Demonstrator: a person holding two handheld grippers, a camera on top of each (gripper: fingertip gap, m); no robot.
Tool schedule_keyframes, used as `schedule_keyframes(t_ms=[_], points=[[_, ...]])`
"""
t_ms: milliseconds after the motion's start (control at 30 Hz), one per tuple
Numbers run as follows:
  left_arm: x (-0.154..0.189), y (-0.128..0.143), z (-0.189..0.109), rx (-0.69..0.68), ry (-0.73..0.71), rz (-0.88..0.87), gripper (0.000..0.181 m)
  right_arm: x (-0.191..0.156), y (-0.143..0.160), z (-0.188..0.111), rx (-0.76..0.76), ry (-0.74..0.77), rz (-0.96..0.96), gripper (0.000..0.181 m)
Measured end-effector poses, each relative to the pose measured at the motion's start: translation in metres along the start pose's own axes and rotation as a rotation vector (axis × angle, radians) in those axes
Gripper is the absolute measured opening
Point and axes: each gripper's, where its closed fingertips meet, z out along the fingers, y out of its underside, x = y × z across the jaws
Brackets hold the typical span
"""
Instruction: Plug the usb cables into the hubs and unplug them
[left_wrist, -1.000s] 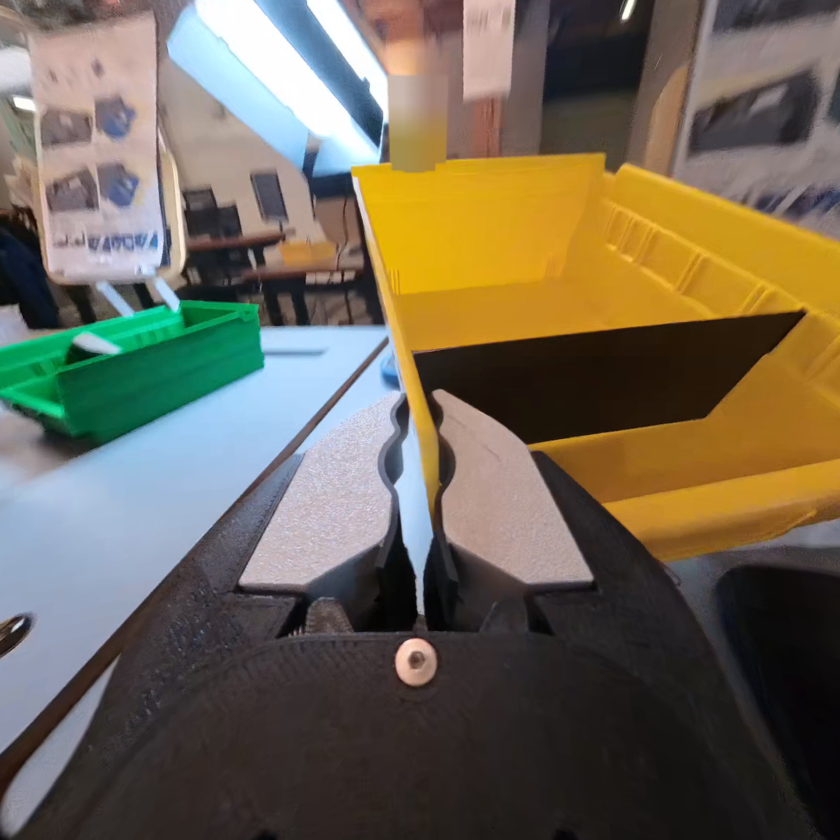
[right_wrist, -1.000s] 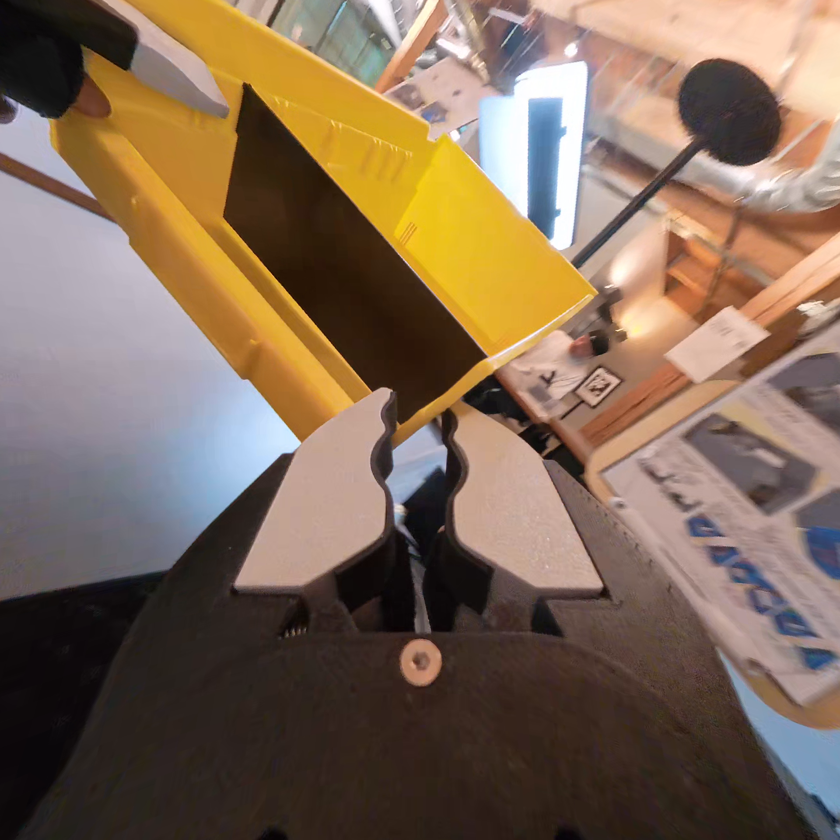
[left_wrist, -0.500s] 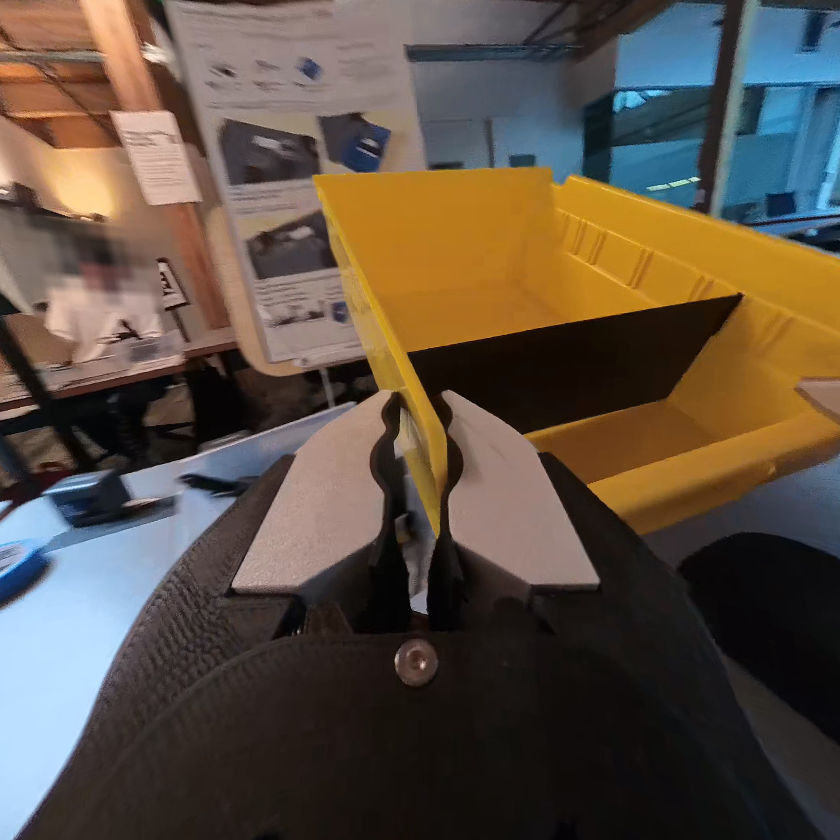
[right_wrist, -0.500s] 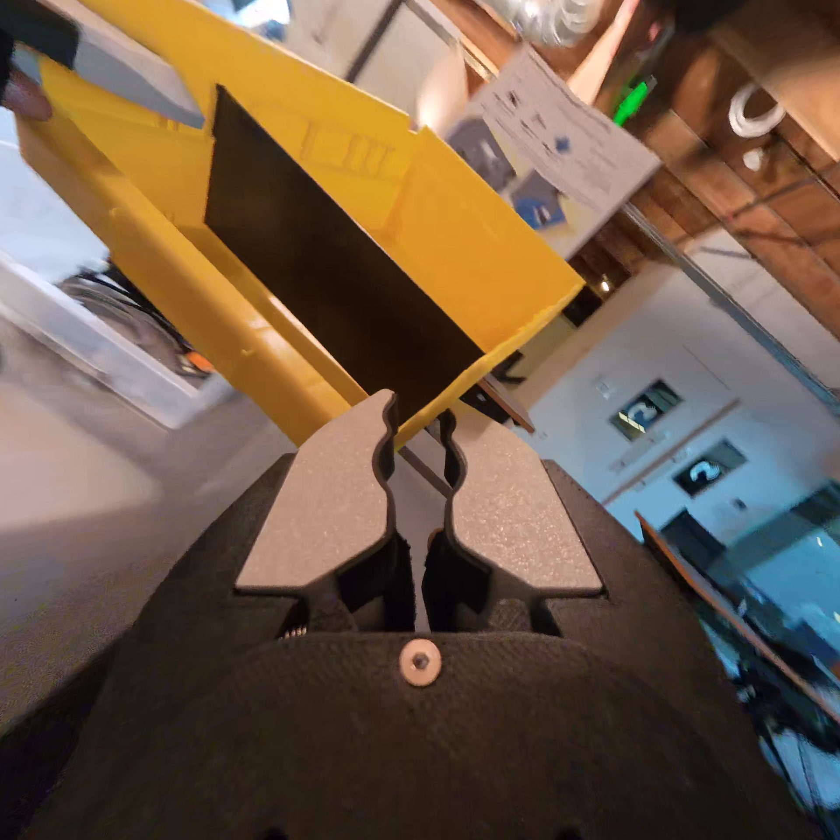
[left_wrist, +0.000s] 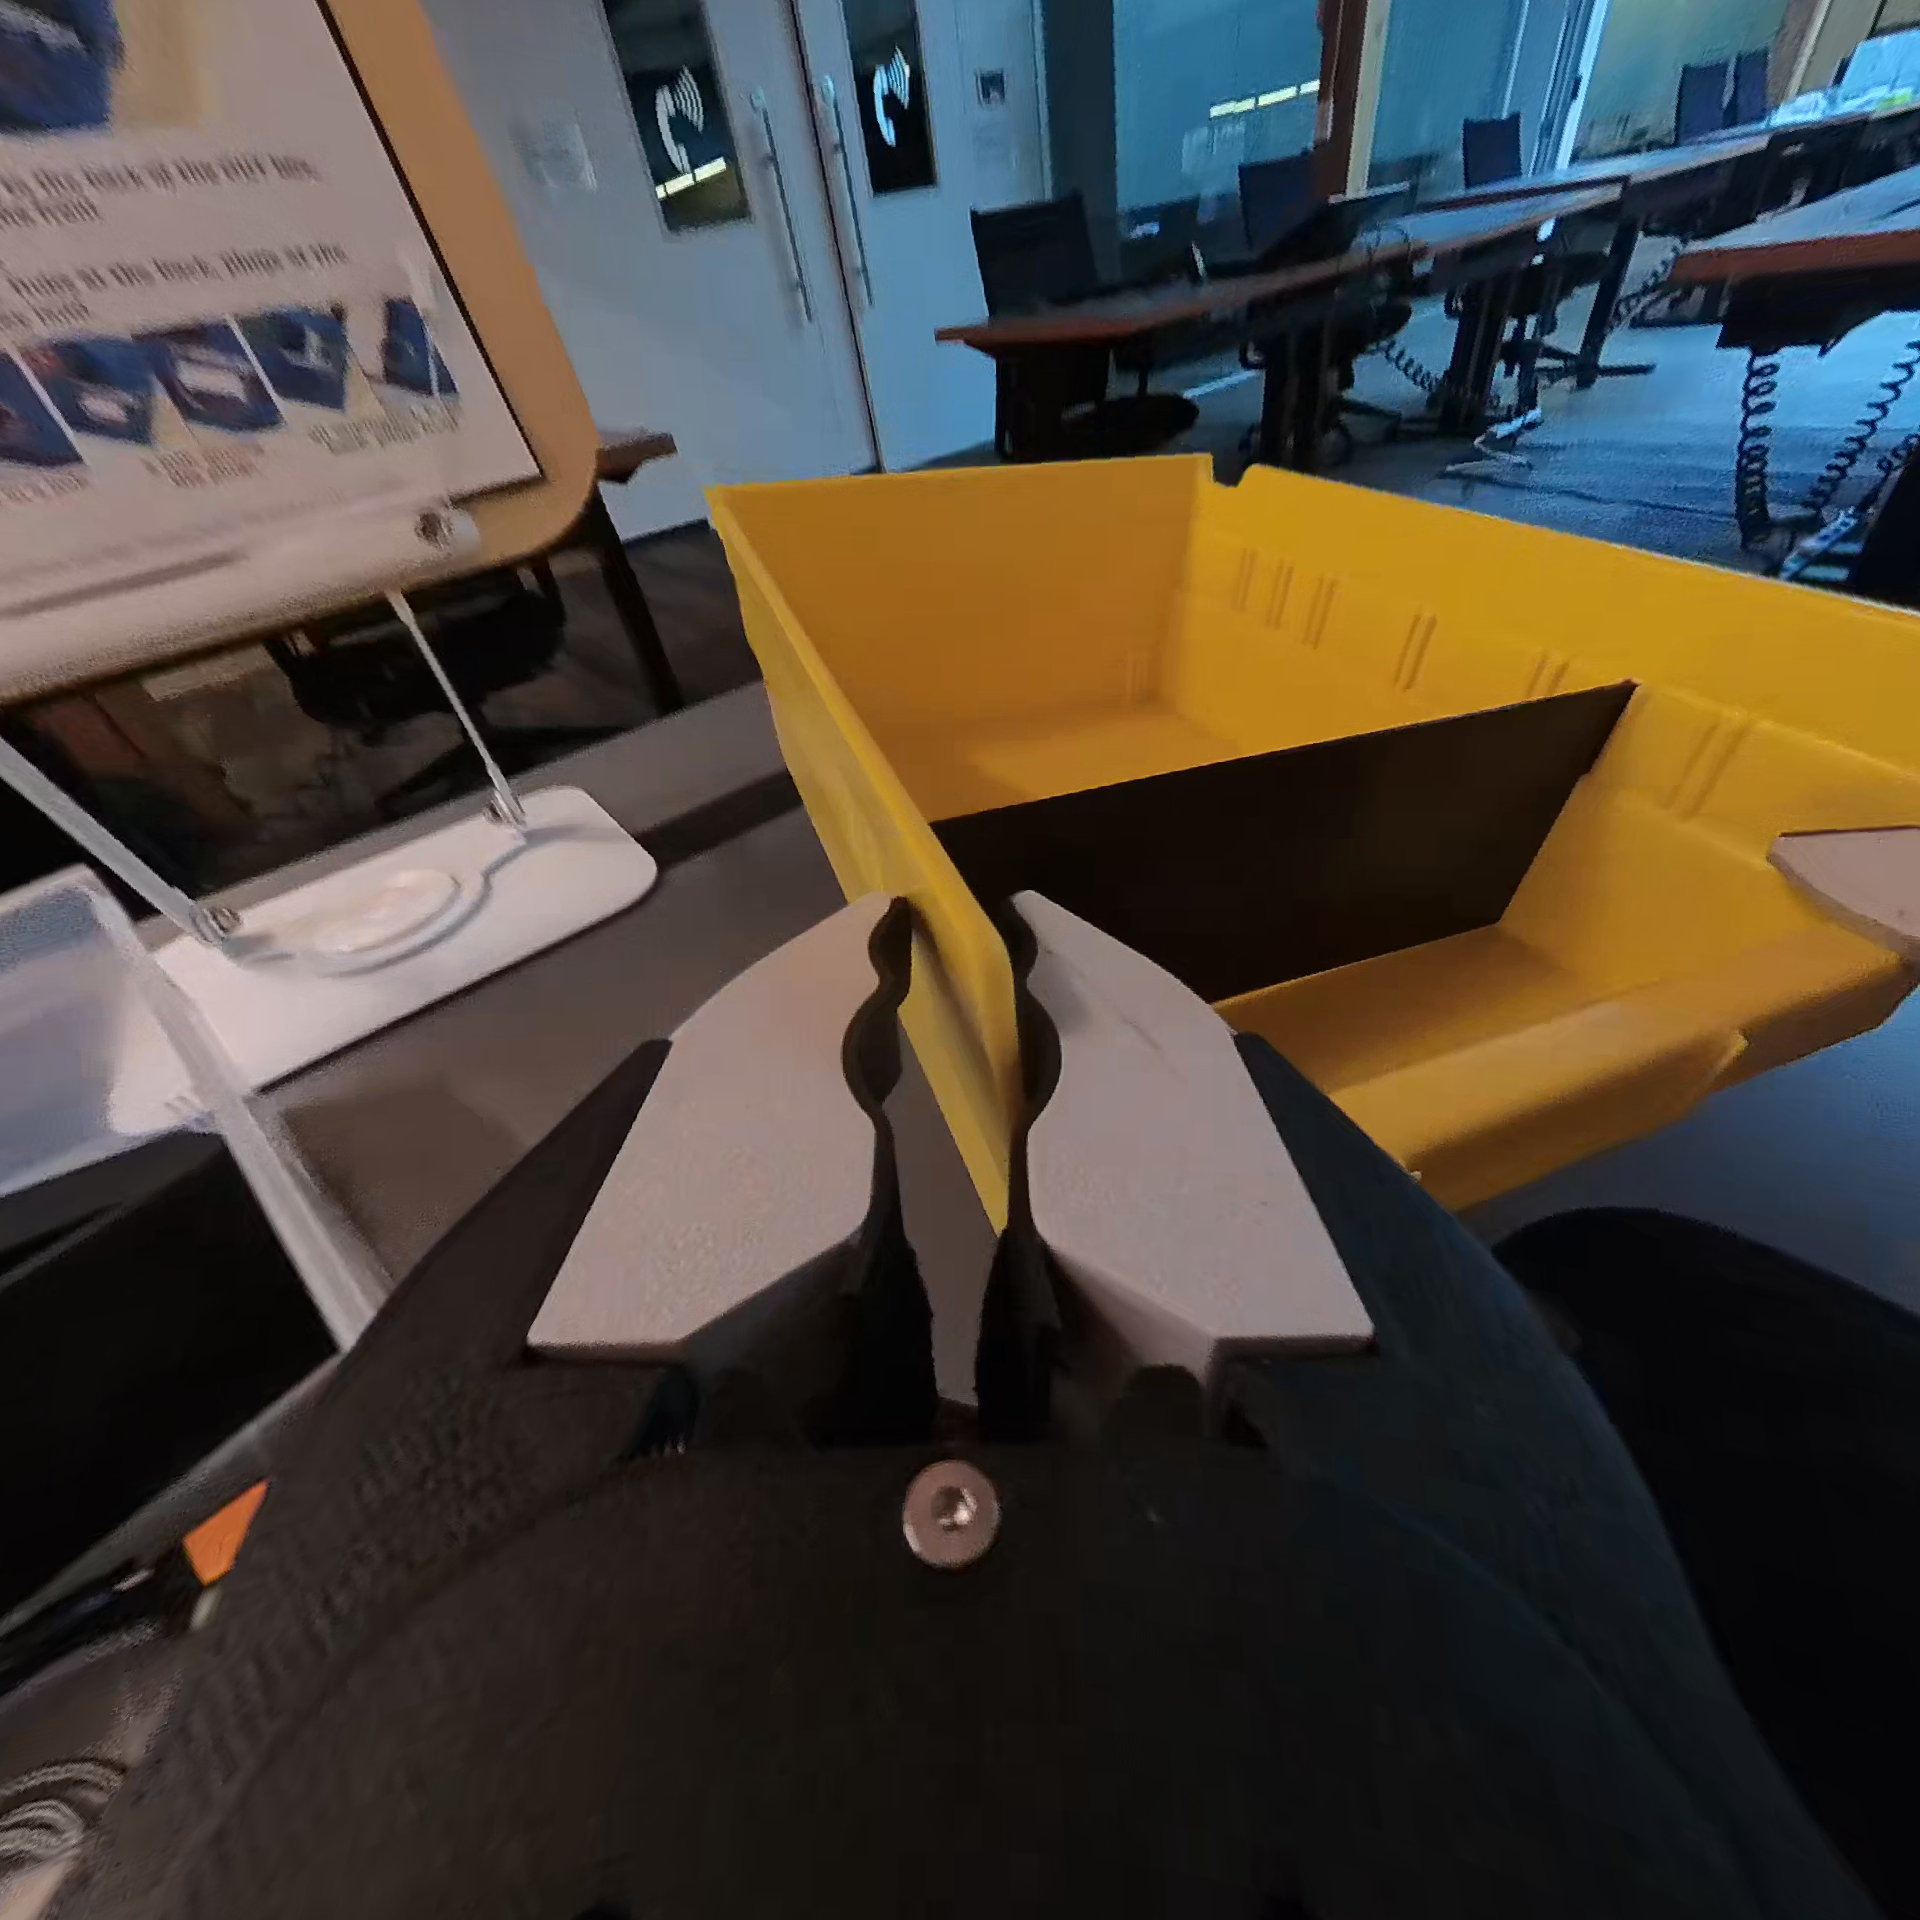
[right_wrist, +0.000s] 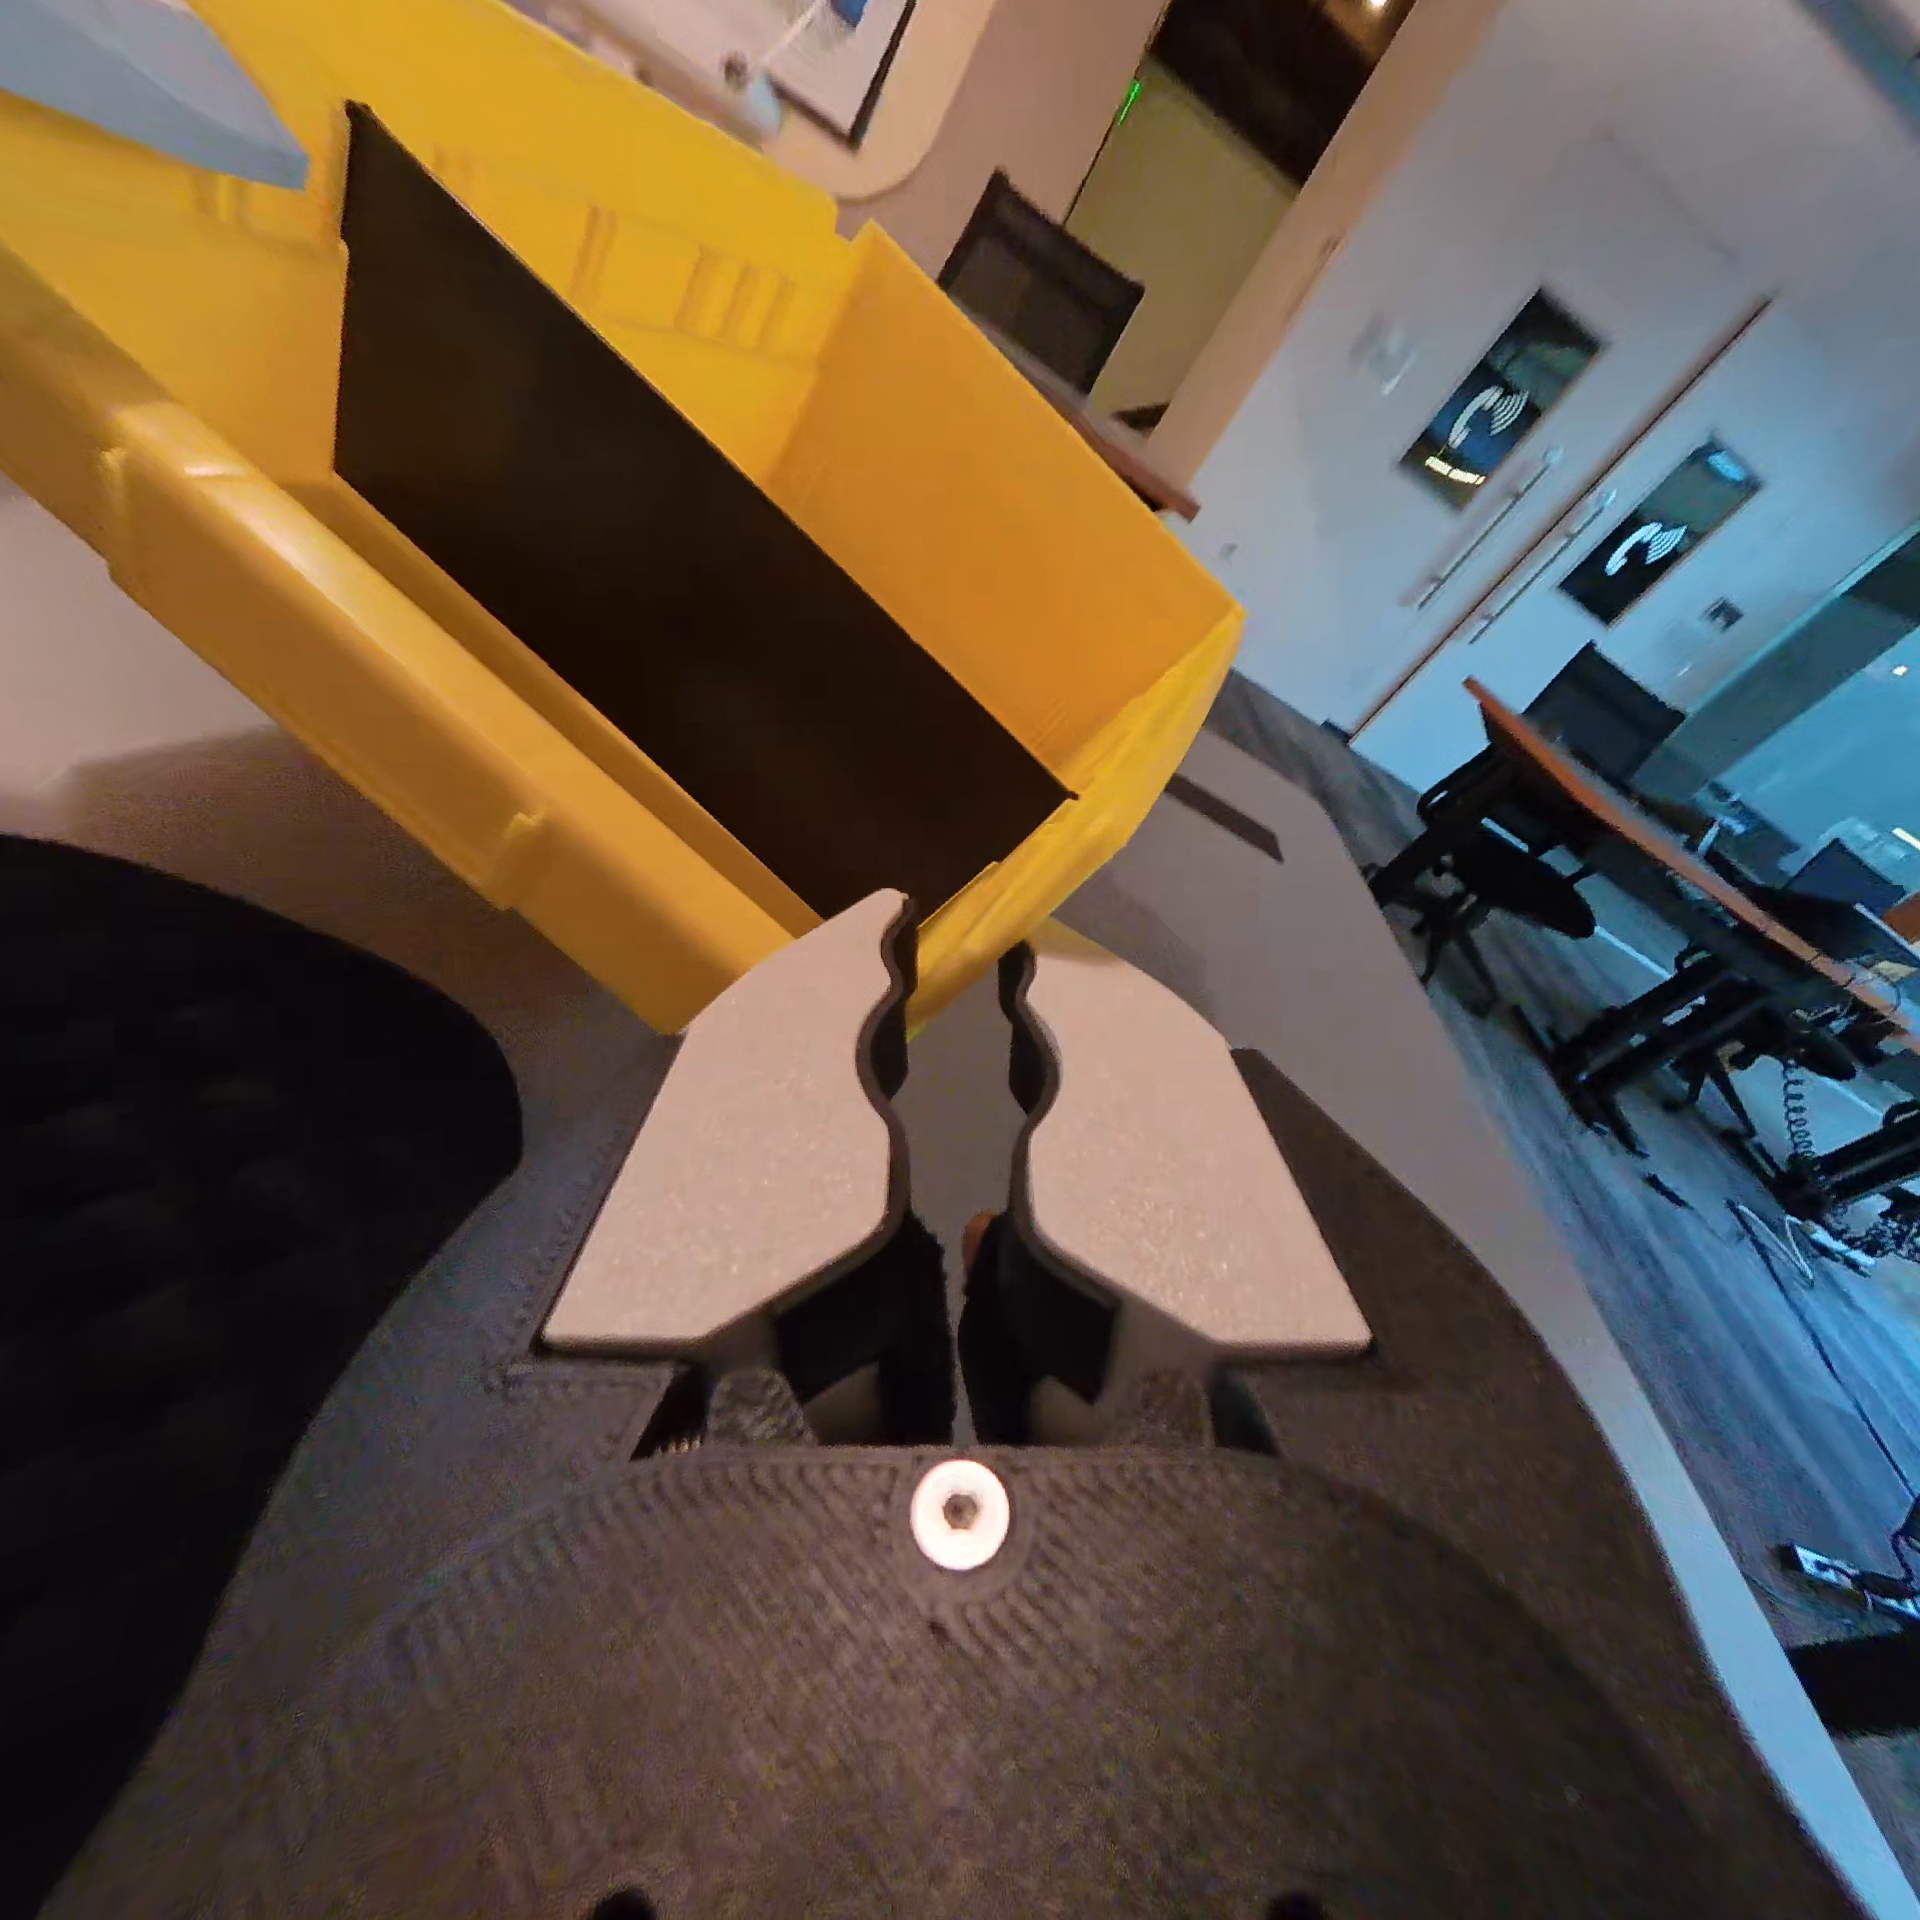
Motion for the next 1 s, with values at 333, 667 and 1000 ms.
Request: schedule_keyframes(t_ms=[333,667,1000], points=[[0.013,0.025,0.003,-0.123,0.188,0.069,0.044,0.0,0.027,0.01,-0.128,-0.004,-0.037,0.015],[-0.035,0.018,-0.099,-0.121,0.113,0.497,0.056,-0.01,-0.056,-0.015,0.231,-0.063,-0.199,0.05],[-0.076,0.096,-0.127,-0.383,0.07,0.707,0.078,-0.124,-0.022,0.015,-0.089,-0.446,-0.699,0.053]])
